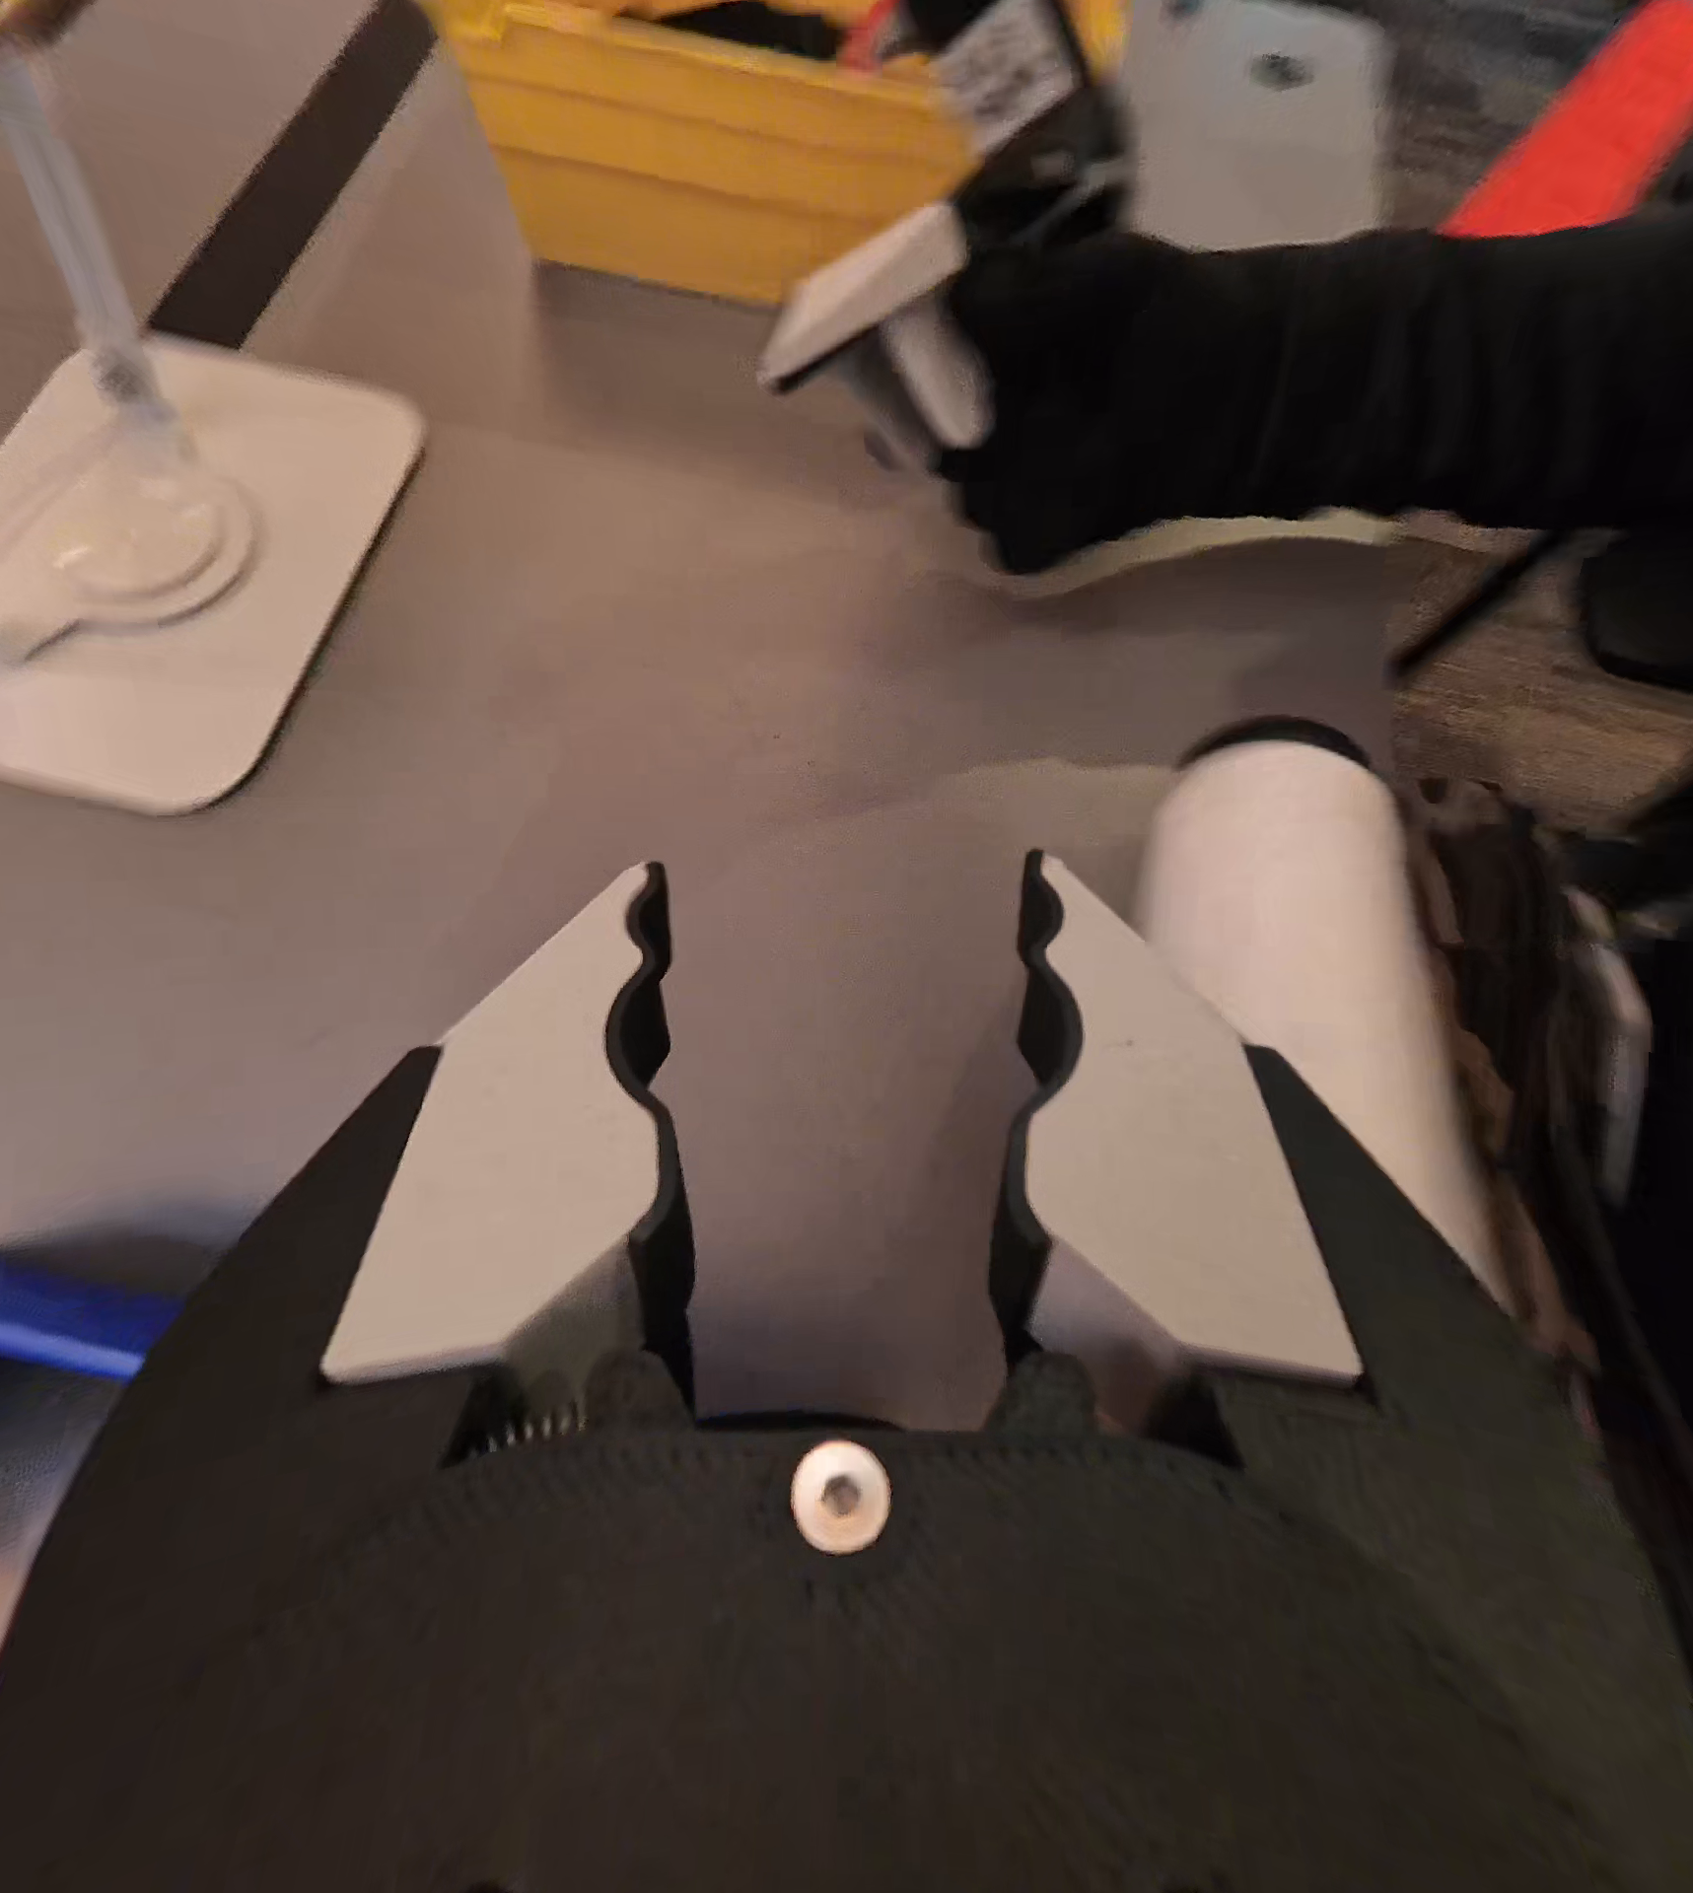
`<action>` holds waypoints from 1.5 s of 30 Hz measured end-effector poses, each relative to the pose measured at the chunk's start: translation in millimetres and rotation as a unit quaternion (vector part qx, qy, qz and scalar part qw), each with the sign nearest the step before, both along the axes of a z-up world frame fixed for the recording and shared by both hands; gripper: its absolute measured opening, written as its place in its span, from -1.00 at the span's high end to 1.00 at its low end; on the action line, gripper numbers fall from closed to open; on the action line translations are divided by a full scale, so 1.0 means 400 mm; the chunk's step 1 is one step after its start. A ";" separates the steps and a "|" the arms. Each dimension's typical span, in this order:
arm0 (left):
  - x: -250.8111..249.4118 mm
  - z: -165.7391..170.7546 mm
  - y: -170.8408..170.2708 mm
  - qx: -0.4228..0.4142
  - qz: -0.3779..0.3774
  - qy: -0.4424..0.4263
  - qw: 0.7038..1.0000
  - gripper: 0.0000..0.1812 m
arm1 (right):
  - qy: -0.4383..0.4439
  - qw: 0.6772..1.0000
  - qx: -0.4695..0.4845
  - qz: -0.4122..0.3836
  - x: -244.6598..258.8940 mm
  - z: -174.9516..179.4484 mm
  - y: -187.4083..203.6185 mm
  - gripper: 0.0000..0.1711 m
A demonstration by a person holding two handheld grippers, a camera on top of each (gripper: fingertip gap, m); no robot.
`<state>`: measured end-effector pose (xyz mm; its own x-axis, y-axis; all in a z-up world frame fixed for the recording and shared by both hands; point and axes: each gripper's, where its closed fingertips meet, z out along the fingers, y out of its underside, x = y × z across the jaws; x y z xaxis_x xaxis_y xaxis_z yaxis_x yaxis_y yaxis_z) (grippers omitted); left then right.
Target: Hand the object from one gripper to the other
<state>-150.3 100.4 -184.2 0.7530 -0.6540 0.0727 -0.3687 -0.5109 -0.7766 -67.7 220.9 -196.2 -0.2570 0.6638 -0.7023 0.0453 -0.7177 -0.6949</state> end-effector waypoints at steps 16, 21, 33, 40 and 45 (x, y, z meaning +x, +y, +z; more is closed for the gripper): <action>0.039 -0.254 0.095 0.063 0.234 -0.122 0.962 0.44 | -0.153 0.962 0.135 0.181 -0.034 -0.171 -0.331 0.23; 0.075 -0.260 0.056 0.046 0.219 -0.138 0.965 0.45 | -0.150 0.927 0.245 0.241 0.015 -0.194 -0.345 0.07; 0.089 -0.260 0.001 0.030 0.221 -0.174 0.959 0.45 | -0.154 0.600 0.578 0.531 0.188 -0.327 -0.483 -0.17; 0.083 -0.256 0.001 0.032 0.227 -0.186 0.955 0.44 | -0.192 0.487 0.665 0.534 0.176 -0.357 -0.476 0.07; 0.066 -0.247 -0.012 0.035 0.228 -0.189 0.955 0.42 | -0.195 0.552 0.622 0.520 0.172 -0.334 -0.477 0.07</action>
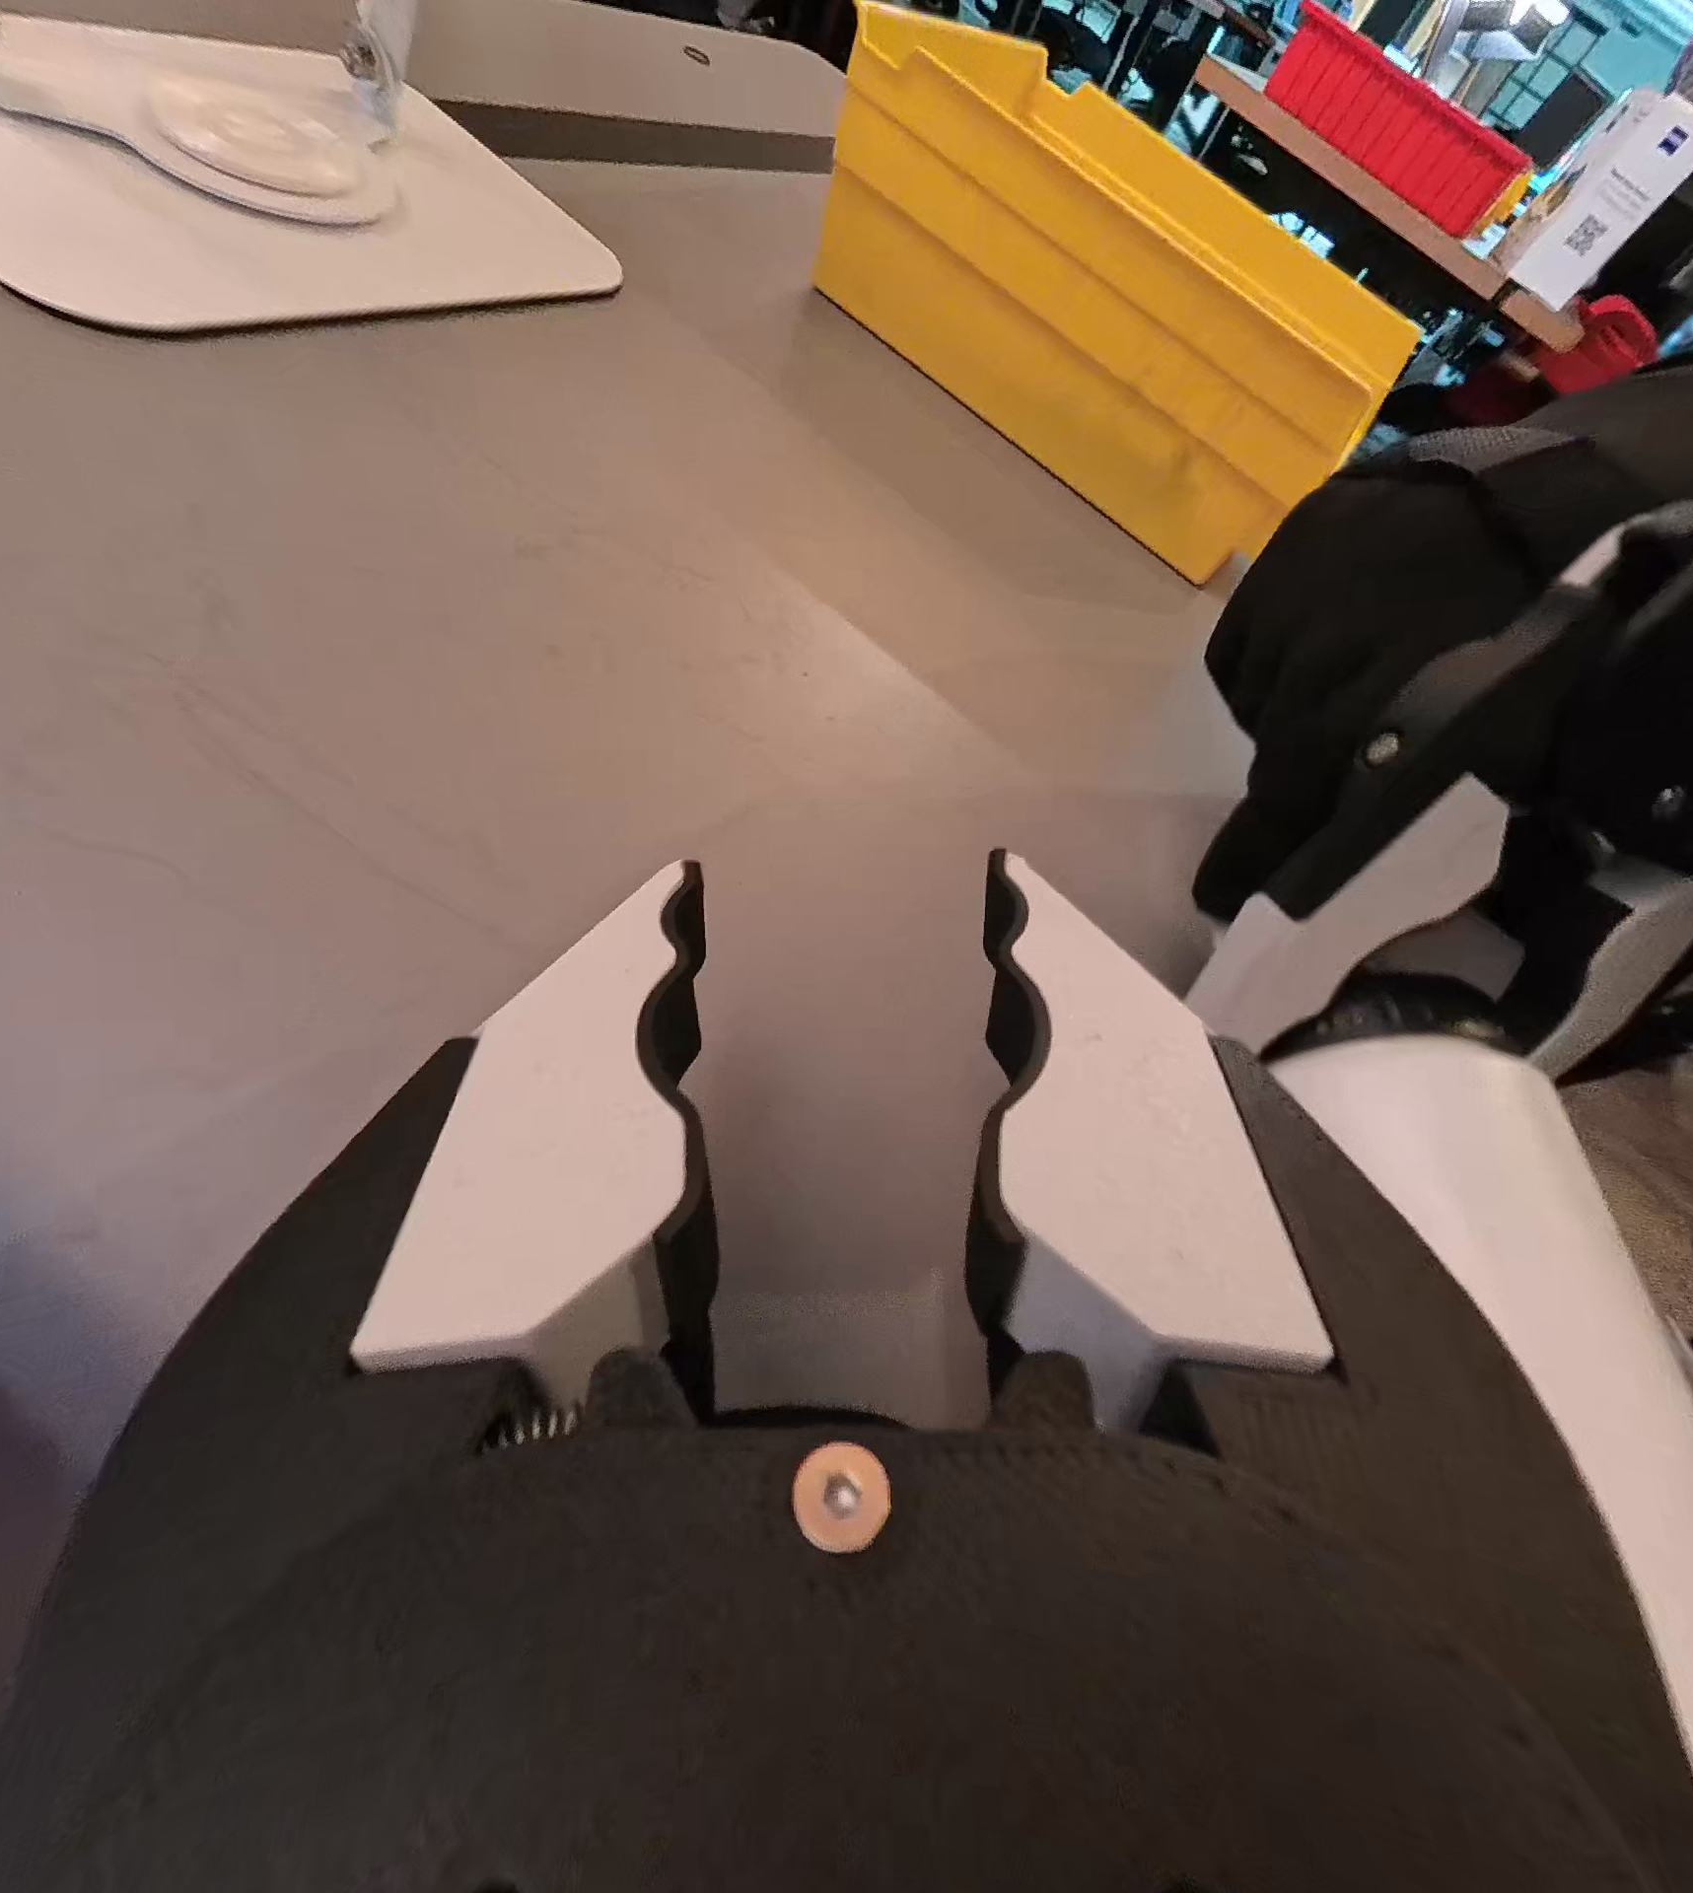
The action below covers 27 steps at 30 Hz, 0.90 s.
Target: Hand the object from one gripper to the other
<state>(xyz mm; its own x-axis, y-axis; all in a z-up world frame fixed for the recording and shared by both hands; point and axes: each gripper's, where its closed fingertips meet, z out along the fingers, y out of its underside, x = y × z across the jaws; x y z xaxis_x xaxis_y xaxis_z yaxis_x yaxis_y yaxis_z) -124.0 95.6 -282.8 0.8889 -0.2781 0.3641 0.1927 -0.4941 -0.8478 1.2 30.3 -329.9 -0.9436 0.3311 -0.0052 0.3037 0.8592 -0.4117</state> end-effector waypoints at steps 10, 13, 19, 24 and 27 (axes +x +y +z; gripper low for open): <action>-0.089 0.086 -0.057 0.042 0.031 -0.024 0.998 0.32 | 0.042 0.974 -0.104 -0.199 -0.009 0.041 0.172 0.08; -0.142 0.166 -0.074 0.109 0.056 -0.098 0.988 0.24 | 0.067 0.951 -0.167 -0.253 -0.007 0.073 0.200 0.08; -0.104 0.241 -0.085 0.186 0.013 -0.182 0.965 0.07 | 0.130 0.893 -0.272 -0.335 -0.024 0.142 0.236 0.07; 0.018 0.264 -0.016 0.205 -0.024 -0.180 0.962 -0.30 | 0.174 0.825 -0.380 -0.381 -0.069 0.219 0.246 0.08; 0.090 0.293 0.036 0.217 -0.046 -0.158 0.962 -0.39 | 0.180 0.790 -0.439 -0.388 -0.098 0.249 0.223 0.08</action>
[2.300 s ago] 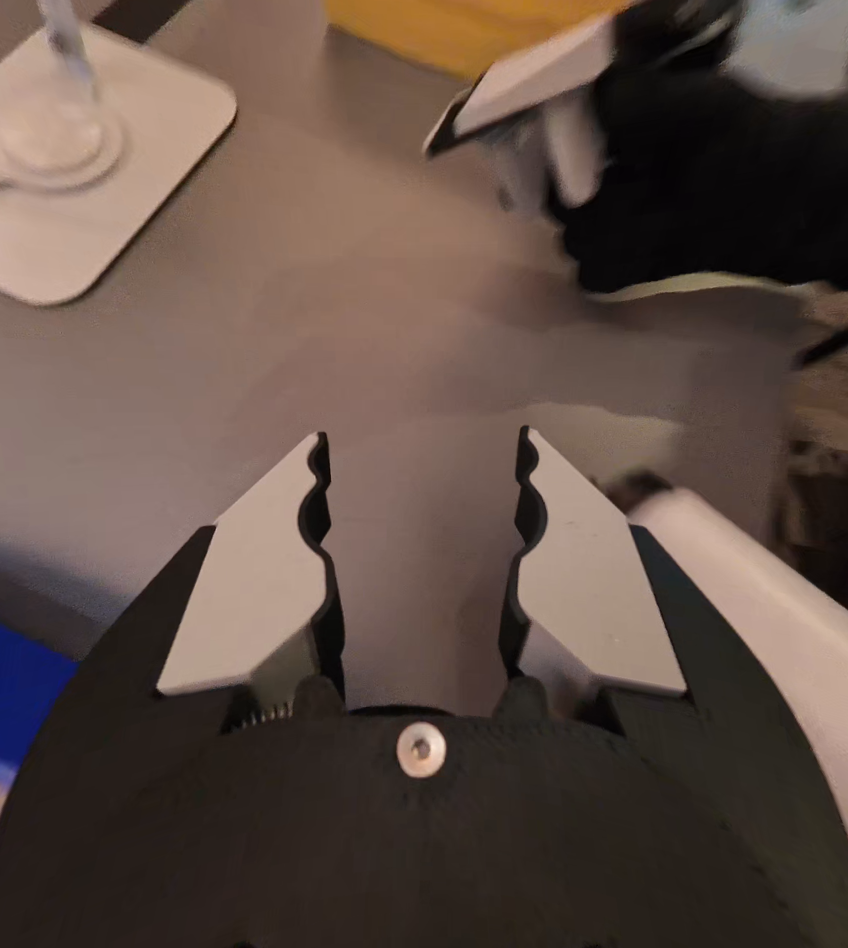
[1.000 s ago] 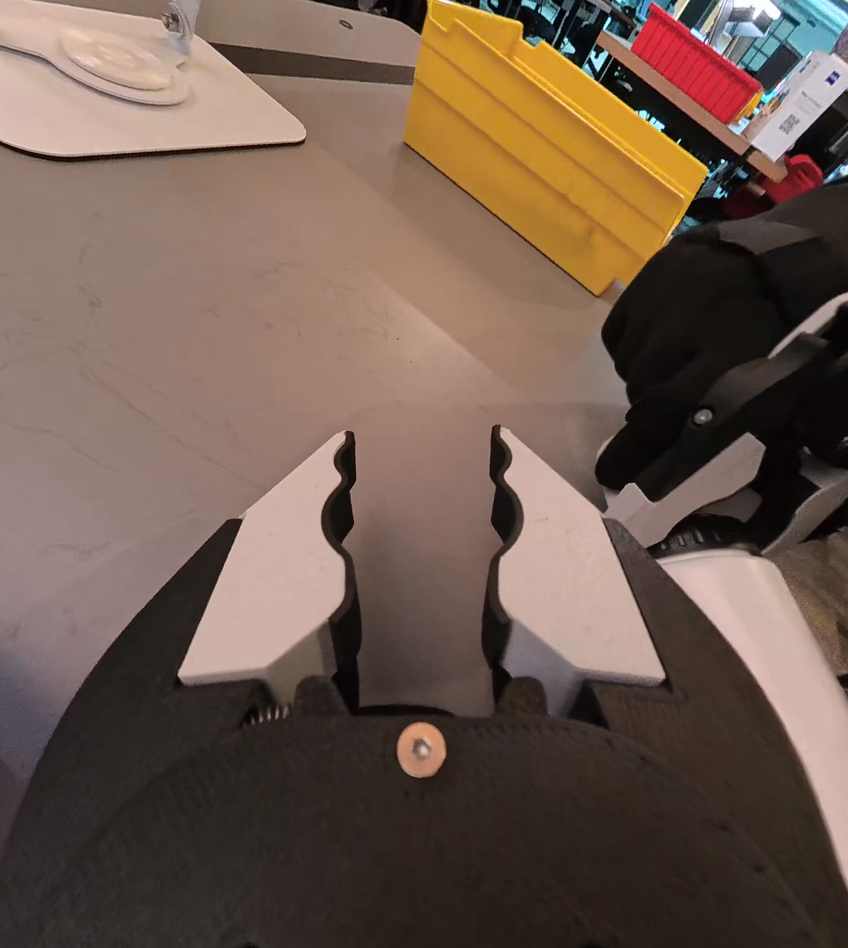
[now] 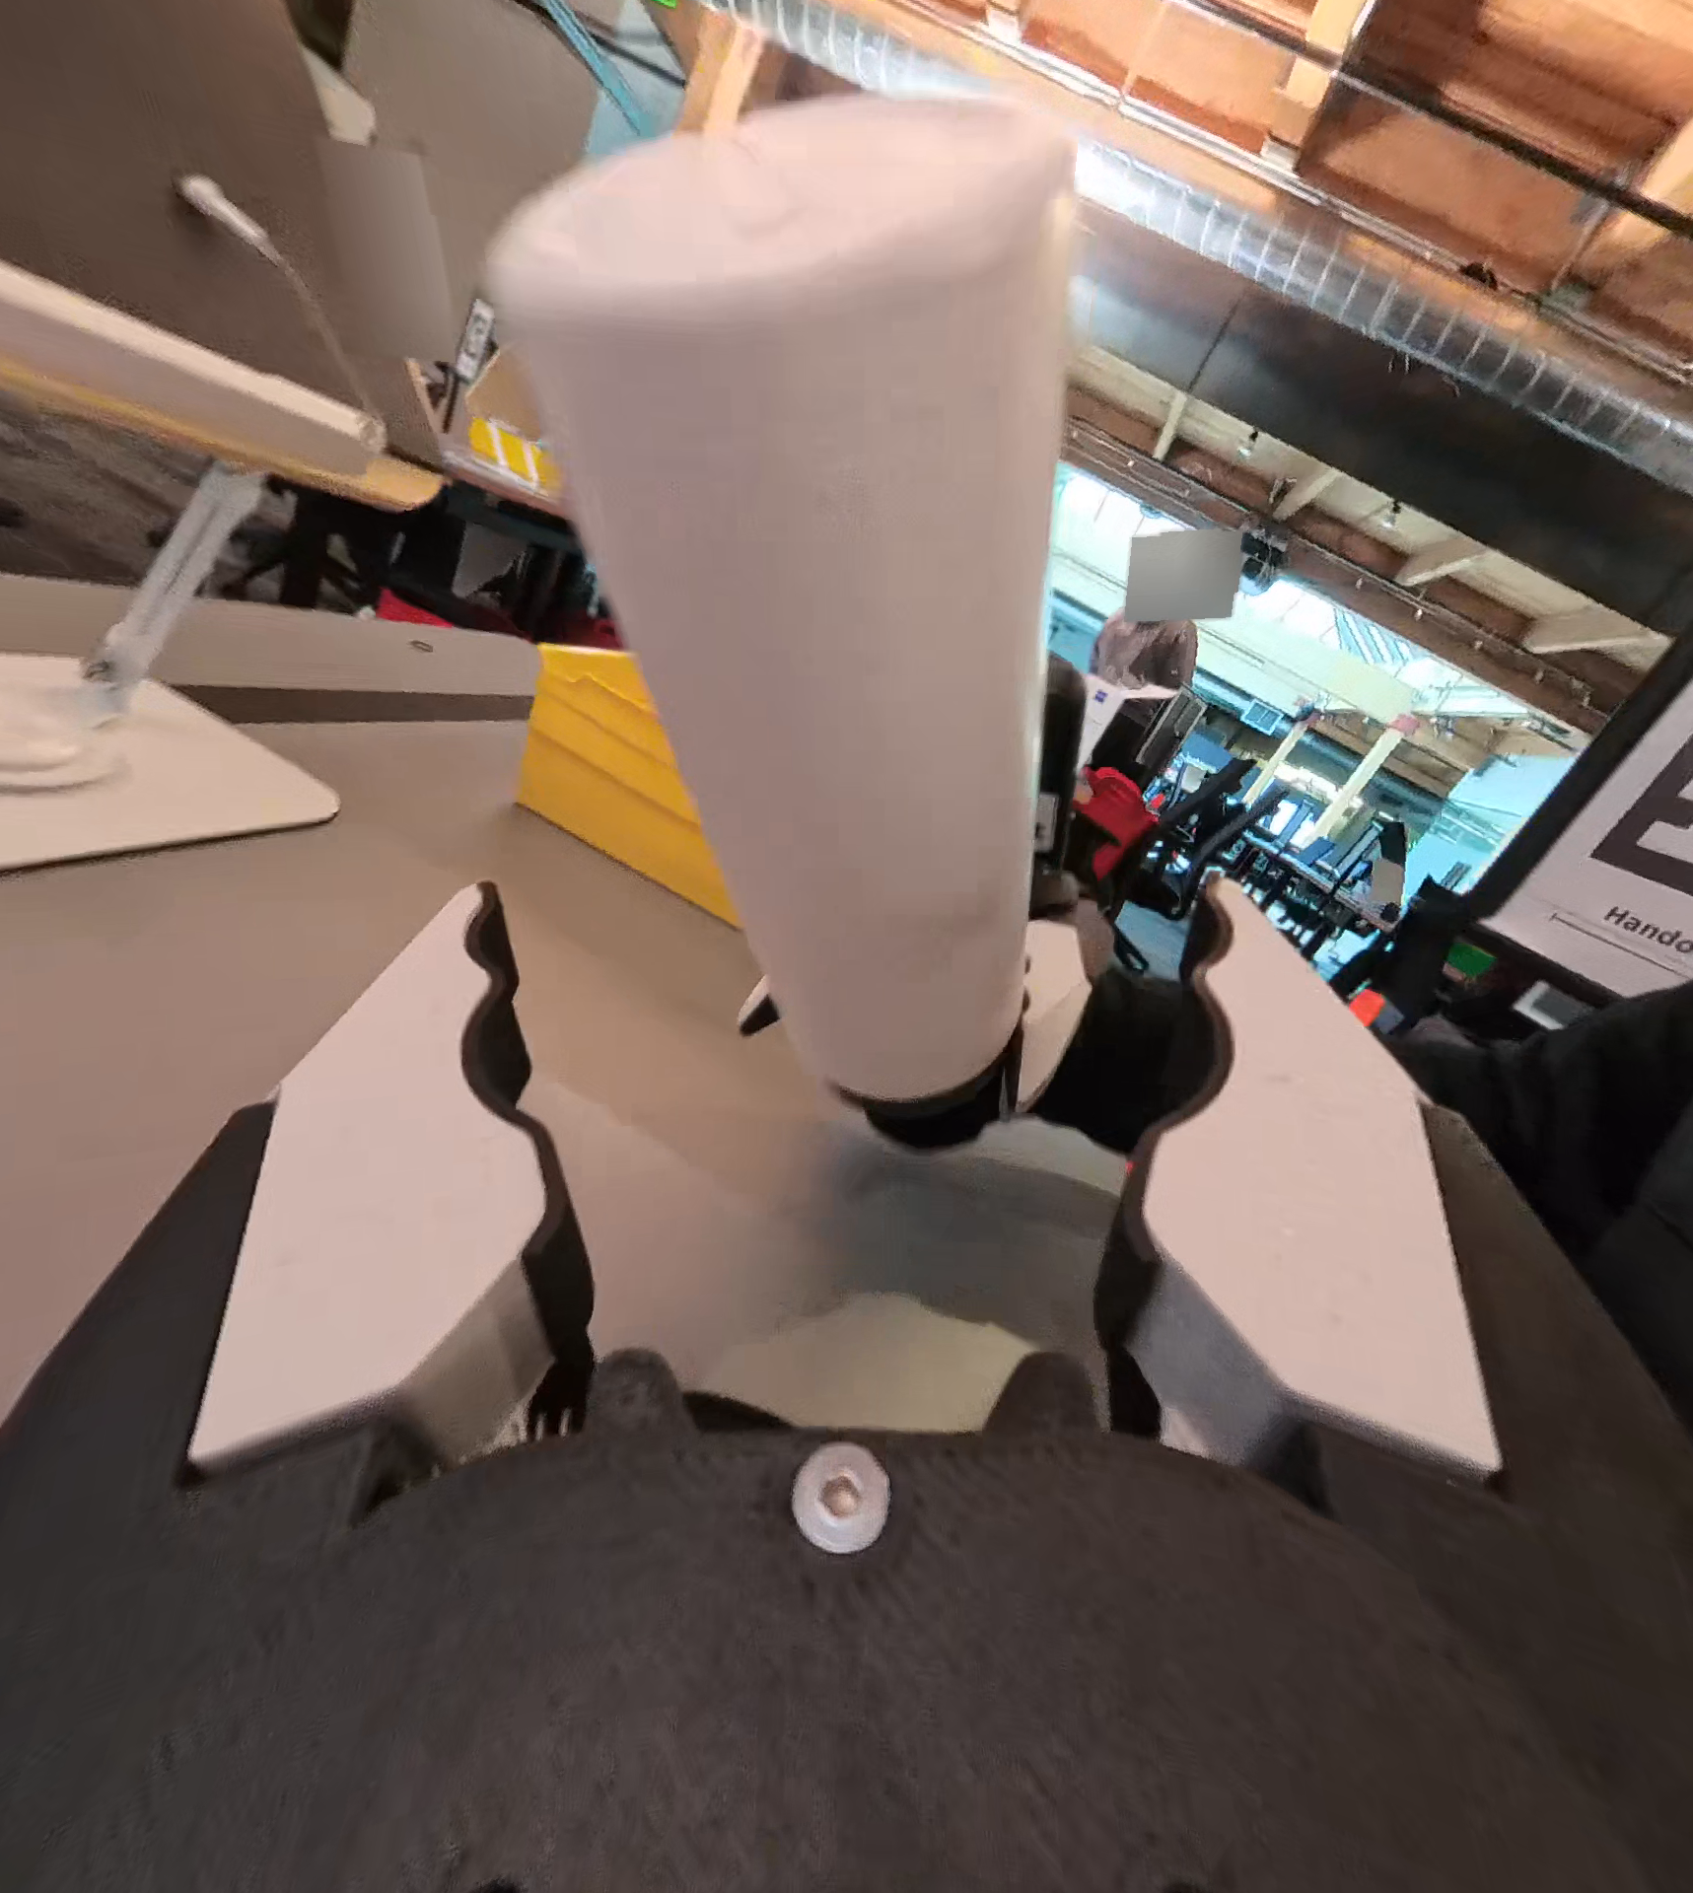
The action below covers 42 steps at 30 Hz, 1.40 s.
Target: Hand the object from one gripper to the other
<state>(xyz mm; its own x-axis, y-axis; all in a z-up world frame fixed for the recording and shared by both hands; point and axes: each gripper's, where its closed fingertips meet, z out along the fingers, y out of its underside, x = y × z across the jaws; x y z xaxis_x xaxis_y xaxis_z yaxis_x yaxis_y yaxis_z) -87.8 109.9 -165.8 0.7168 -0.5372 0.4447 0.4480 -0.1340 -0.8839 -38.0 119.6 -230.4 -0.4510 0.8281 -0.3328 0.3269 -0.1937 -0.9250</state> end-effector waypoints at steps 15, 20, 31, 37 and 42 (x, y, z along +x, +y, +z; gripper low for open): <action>0.075 -0.001 0.123 -0.011 -0.027 -0.020 0.999 0.02 | 0.053 0.993 -0.076 -0.068 -0.076 -0.002 -0.040 0.07; 0.068 0.013 0.116 -0.013 -0.039 -0.008 0.999 0.03 | 0.024 0.998 -0.027 -0.060 -0.074 -0.029 -0.052 -0.12; 0.097 0.008 0.048 -0.025 -0.148 0.157 0.976 0.02 | 0.093 0.990 0.009 -0.108 -0.002 0.148 0.078 -0.45; 0.169 -0.038 0.039 -0.041 -0.195 0.194 0.961 0.02 | 0.140 0.989 -0.013 -0.054 -0.057 0.278 0.035 -0.53; 0.219 -0.084 0.032 -0.059 -0.231 0.224 0.945 0.02 | 0.124 0.992 0.003 0.031 -0.085 0.258 -0.044 -0.25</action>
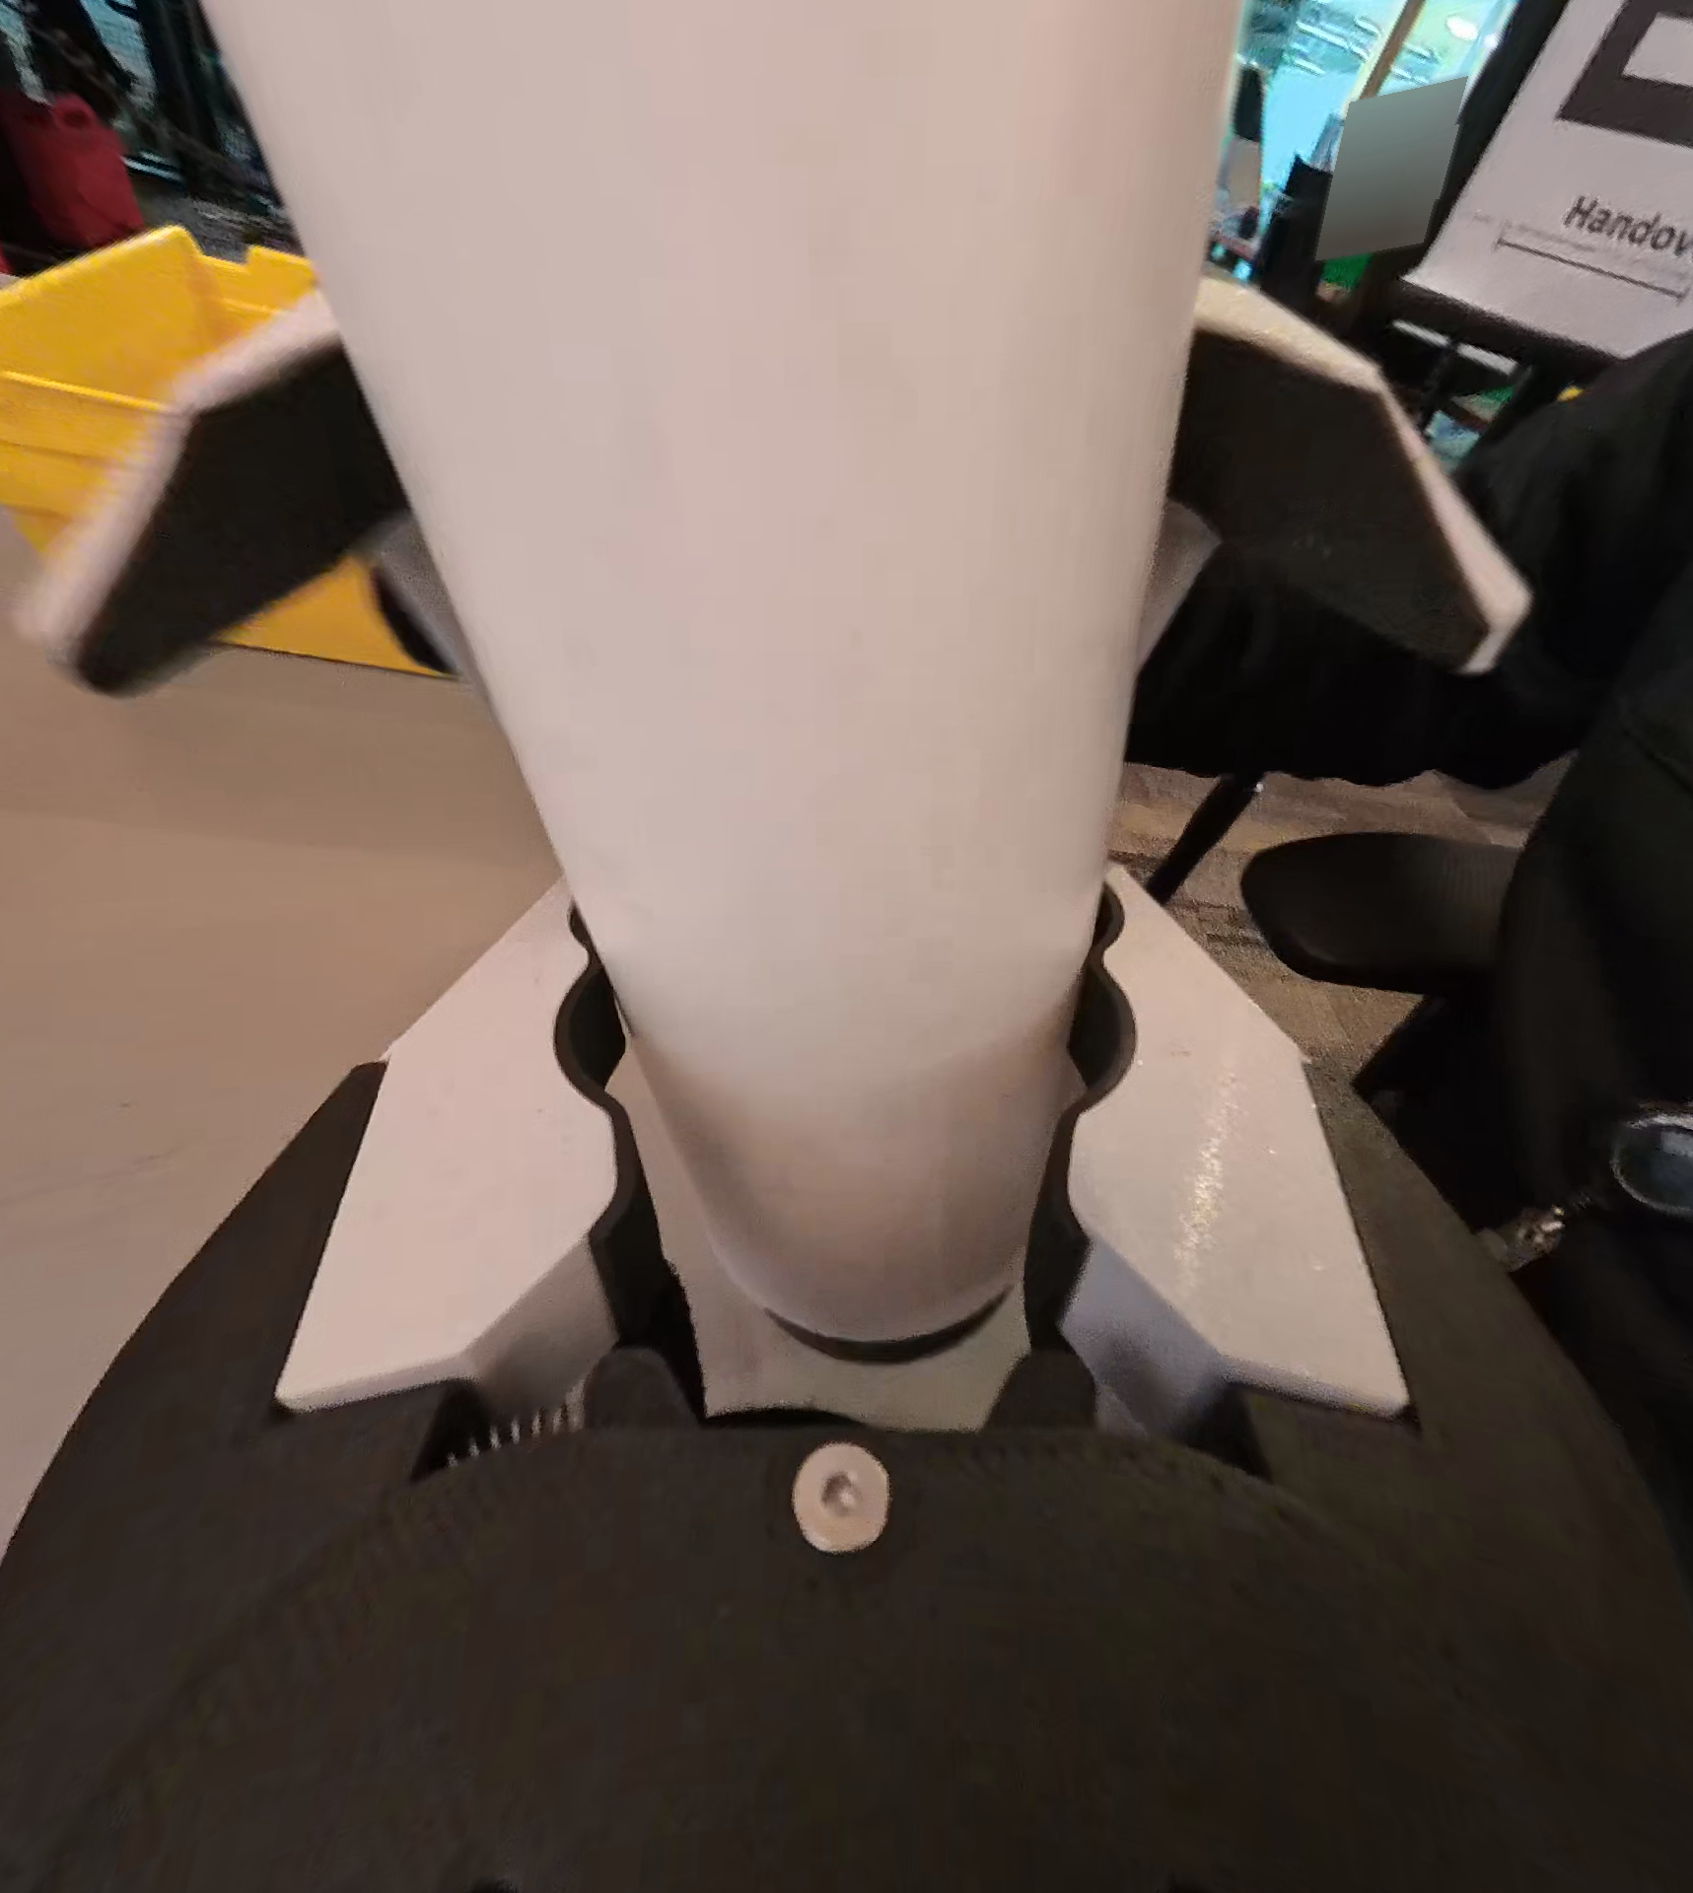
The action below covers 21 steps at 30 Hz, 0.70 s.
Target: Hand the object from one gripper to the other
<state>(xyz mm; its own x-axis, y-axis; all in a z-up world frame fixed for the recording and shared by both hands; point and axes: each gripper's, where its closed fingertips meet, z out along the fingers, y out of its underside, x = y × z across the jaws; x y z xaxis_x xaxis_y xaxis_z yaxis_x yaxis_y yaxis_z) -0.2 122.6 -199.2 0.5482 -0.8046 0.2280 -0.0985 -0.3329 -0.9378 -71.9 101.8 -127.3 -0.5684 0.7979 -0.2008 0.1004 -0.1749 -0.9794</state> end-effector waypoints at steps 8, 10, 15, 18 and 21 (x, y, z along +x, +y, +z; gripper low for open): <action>-0.006 0.001 0.013 -0.003 0.007 -0.025 1.000 0.02 | 0.003 1.000 -0.028 0.004 -0.010 0.002 0.006 -0.14; -0.021 0.010 0.024 -0.002 0.030 -0.040 0.999 0.01 | 0.011 1.000 -0.023 -0.017 -0.015 0.011 0.024 -0.14; -0.099 0.024 0.031 -0.024 0.109 -0.109 0.988 -0.18 | 0.077 0.993 -0.017 -0.085 0.000 0.085 0.104 -0.14; -0.117 0.057 0.004 -0.071 0.098 -0.242 0.963 -0.06 | 0.124 0.987 0.012 -0.105 0.023 0.137 0.126 -0.14; -0.118 0.084 -0.028 -0.115 0.055 -0.371 0.920 -0.05 | 0.159 0.976 0.105 -0.107 0.039 0.174 0.092 -0.14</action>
<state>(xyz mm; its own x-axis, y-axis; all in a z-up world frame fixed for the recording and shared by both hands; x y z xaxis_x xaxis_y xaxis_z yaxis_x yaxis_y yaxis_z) -47.5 111.5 -165.8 0.2486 -0.6372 0.7295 0.5867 -0.5002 -0.6369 -56.4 138.8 -57.6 -0.3918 0.9094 0.1394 -0.2301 0.0499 -0.9719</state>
